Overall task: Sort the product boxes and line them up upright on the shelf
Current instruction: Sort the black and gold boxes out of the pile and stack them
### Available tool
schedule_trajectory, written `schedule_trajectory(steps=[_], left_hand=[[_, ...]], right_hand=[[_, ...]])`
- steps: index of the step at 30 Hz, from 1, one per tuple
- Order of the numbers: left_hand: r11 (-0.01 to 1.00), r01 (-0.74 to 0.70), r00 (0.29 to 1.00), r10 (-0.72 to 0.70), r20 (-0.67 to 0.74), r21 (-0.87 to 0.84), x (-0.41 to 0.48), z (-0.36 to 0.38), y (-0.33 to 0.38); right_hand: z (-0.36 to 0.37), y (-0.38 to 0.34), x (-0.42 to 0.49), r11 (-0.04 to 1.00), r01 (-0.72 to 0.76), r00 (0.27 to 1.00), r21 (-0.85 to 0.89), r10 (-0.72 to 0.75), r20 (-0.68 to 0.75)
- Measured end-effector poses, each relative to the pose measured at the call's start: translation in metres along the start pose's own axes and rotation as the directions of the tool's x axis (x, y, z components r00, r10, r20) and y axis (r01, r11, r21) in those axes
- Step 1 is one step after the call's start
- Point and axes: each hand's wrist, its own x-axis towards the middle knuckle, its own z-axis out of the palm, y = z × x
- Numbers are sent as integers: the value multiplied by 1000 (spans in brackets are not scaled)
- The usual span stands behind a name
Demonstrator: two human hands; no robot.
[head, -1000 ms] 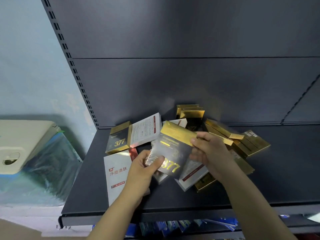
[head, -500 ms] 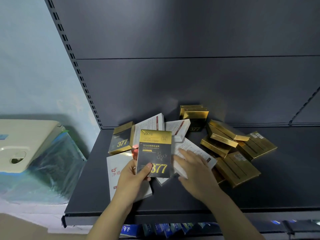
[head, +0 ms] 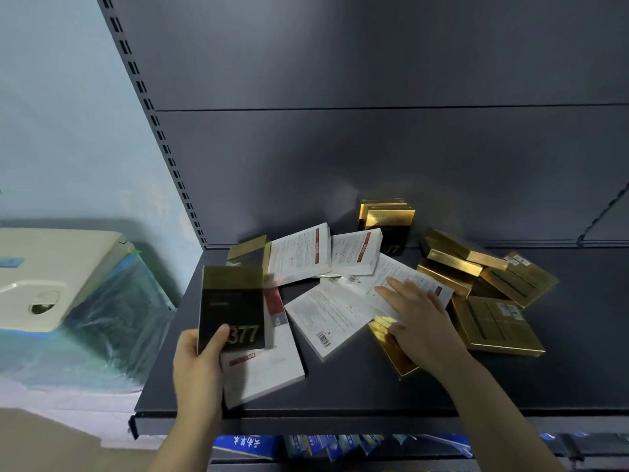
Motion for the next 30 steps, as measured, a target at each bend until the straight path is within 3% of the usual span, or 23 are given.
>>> schedule_trajectory(steps=[4, 7, 13, 16, 20, 23, 25, 26, 28, 30], left_hand=[[993, 85, 992, -77, 96, -76, 2, -3, -6], [993, 64, 981, -44, 191, -100, -6, 11, -9], [969, 173, 914, -91, 395, -177, -18, 53, -6], [959, 214, 871, -99, 481, -188, -16, 68, -9], [959, 240, 810, -111, 576, -153, -8, 78, -9], [957, 259, 783, -129, 609, -129, 3, 71, -8], [966, 249, 794, -164, 585, -67, 14, 63, -5], [981, 194, 833, -165, 527, 1, 22, 59, -1], [974, -39, 961, -25, 276, 223, 44, 53, 8], [863, -159, 987, 157, 44, 480, 71, 51, 14]], right_hand=[[-7, -10, -3, 995, -51, 999, 90, 51, 8], [-13, -21, -5, 983, -79, 997, 163, 80, 2], [-19, -44, -13, 961, 3, 997, 277, 20, -80], [-16, -63, -18, 864, 16, 996, 503, 33, -87], [1, -74, -6, 713, -72, 982, 697, 174, -76], [5, -75, 6, 515, -137, 971, 846, 239, 11], [5, -75, 10, 310, -174, 959, 935, 268, 90], [6, -75, 12, 236, -193, 952, 952, 282, 123], [10, -75, 17, 179, -215, 940, 960, 303, 154], [12, -74, 19, 173, -222, 936, 959, 314, 160]])
